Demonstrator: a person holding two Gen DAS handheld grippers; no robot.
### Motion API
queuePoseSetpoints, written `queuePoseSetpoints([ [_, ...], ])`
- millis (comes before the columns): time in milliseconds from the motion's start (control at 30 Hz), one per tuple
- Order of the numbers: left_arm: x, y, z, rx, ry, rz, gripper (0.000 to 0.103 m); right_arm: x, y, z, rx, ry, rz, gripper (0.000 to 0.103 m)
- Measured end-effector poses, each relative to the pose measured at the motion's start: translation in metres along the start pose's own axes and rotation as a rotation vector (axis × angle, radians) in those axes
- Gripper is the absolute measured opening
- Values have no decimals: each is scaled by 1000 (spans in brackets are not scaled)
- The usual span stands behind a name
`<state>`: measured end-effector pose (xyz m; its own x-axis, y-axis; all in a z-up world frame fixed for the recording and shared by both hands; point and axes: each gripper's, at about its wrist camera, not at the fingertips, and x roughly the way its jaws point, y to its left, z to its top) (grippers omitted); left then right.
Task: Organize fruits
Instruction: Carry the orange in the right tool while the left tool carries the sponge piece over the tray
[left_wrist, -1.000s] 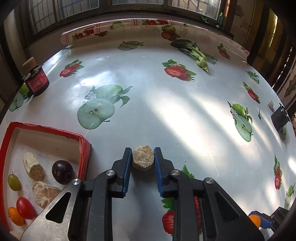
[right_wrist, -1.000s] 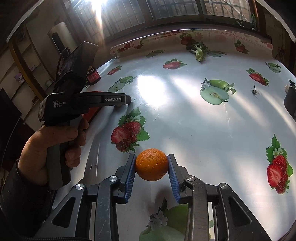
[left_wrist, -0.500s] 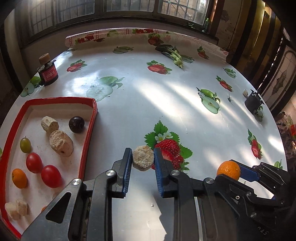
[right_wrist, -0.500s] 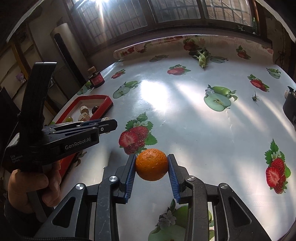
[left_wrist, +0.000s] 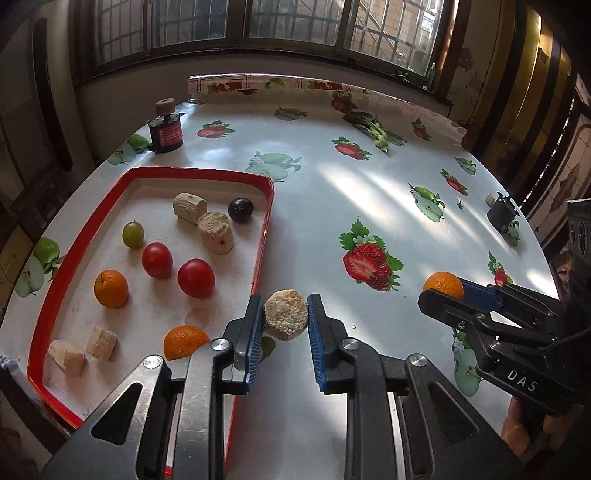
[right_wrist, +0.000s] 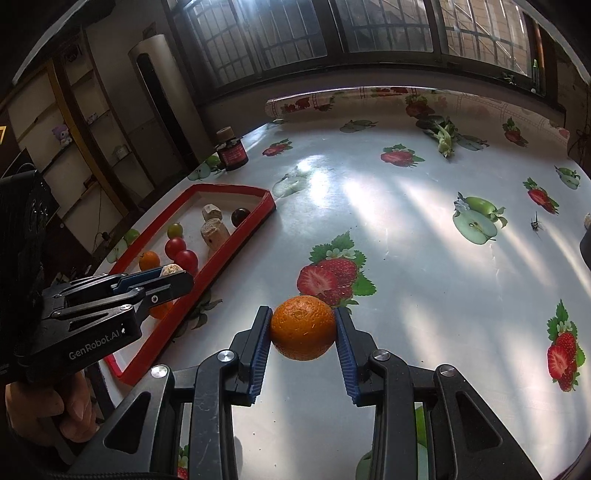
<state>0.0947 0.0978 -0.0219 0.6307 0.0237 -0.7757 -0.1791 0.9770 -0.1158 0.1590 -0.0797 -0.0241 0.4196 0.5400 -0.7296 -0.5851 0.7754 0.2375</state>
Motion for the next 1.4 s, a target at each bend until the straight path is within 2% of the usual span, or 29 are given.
queuePoseSetpoints([
  [267, -16, 42, -20, -61, -11, 68, 21, 11, 34, 2, -59, 21, 31, 35],
  [700, -25, 86, -41, -139, -13, 105, 21, 30, 84, 3, -140, 54, 66, 34],
  [1133, -29, 113, -48, -189, -13, 107, 21, 45, 110, 4, -189, 83, 87, 34],
  [1400, -20, 114, -45, -198, 7, 69, 21, 62, 118, 15, -189, 93, 112, 34],
])
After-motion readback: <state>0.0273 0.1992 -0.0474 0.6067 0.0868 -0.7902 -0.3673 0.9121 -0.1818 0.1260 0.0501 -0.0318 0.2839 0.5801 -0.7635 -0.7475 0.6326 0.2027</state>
